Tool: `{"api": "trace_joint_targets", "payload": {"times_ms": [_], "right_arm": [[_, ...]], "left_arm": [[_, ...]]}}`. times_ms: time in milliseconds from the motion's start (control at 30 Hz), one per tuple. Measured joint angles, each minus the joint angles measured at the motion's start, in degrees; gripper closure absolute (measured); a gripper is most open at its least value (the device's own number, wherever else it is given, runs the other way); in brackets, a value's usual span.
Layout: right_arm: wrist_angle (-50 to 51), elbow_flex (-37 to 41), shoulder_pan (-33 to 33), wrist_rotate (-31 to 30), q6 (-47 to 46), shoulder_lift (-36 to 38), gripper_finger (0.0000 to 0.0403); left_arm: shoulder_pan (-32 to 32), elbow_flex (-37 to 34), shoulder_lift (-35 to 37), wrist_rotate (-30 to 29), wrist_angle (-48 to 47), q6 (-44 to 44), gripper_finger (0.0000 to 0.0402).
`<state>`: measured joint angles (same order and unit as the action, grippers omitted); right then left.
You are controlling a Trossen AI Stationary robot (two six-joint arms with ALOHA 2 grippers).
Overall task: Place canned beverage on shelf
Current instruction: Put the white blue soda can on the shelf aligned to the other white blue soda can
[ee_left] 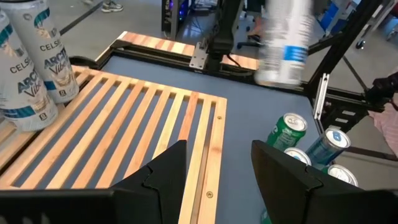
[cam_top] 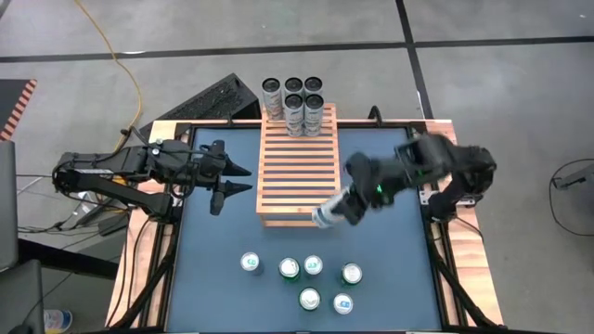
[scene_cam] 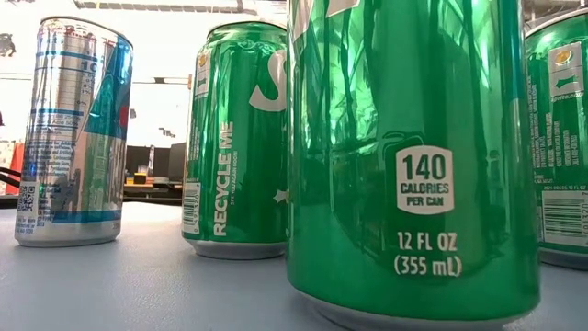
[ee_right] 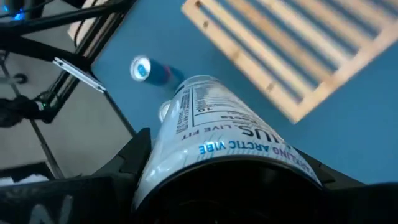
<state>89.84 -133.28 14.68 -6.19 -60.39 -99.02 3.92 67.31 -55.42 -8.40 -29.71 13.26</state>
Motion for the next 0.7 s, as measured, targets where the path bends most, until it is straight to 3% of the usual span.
{"api": "trace_joint_targets", "payload": {"times_ms": [300,700], "right_arm": [[0.29,16.33,9.02,1.83,-21.11,-0.68,0.0174],[0.11,27.79,3.7,1.61,-31.74,-0.63,0.0174]], "left_arm": [[0.0,-0.02,-0.65,0.0,0.02,-0.18,0.0235],[0.0,-0.02,-5.01,0.0,1.34,1.16,0.0235]]}}
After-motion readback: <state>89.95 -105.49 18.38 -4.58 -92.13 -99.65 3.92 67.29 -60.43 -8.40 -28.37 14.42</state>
